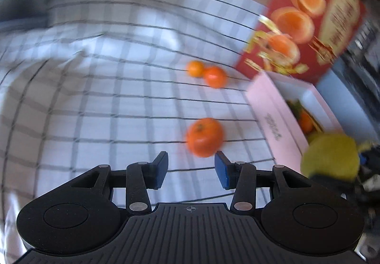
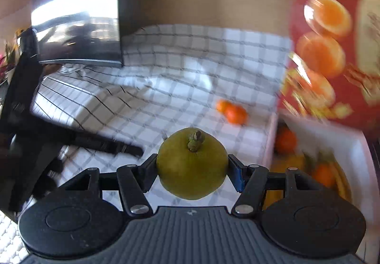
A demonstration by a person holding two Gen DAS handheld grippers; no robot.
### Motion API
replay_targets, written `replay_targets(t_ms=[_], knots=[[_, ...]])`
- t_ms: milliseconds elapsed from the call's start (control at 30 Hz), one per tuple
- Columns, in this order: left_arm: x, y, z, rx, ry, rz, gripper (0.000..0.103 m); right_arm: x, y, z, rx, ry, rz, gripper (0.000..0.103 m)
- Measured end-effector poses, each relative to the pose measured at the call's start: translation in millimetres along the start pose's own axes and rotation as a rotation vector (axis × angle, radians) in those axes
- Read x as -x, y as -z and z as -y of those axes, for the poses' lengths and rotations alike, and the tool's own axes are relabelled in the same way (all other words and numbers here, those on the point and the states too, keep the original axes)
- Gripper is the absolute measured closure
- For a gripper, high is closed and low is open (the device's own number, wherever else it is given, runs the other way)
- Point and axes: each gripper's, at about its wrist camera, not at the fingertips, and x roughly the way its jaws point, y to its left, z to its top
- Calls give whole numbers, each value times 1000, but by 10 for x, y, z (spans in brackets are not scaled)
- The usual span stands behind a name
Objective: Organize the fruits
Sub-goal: 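Grasp a mandarin with the left tool while the right tool holds the pear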
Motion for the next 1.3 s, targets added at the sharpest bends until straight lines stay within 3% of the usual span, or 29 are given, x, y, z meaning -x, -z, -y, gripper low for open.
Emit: replay_targets(t_ms=[133,300,400,633,767,867,1100,1167,1300], knots=[[-141,-57,290,-90,-74,23,55,200,322,152,-61,19,-32,42],[-238,-434,424,-102,9,45,55,348,574,266,-80,76,-37,42],[-426,-797,487,-106,7,51,55,453,669,349,-97,112,-27,42],[-1187,-1442,161,269,-38,-107,56,719,819,552,-158,190,-1,42],[-1411,-1533,184,297,-142,-123,56,850,920,660,-199,227,5,42],[-1539,-1525,228,291,-169,-137,55,920,988,733,-217,251,4,42],[-1617,-1533,253,279,-188,-102,57,1001,1088,844,-241,281,-4,42],[-1631,-1513,241,272,-196,-98,65,1017,1104,844,-234,279,-8,42],[-1556,-1432,145,310,-138,-83,66,1050,1120,803,-206,272,-15,42]])
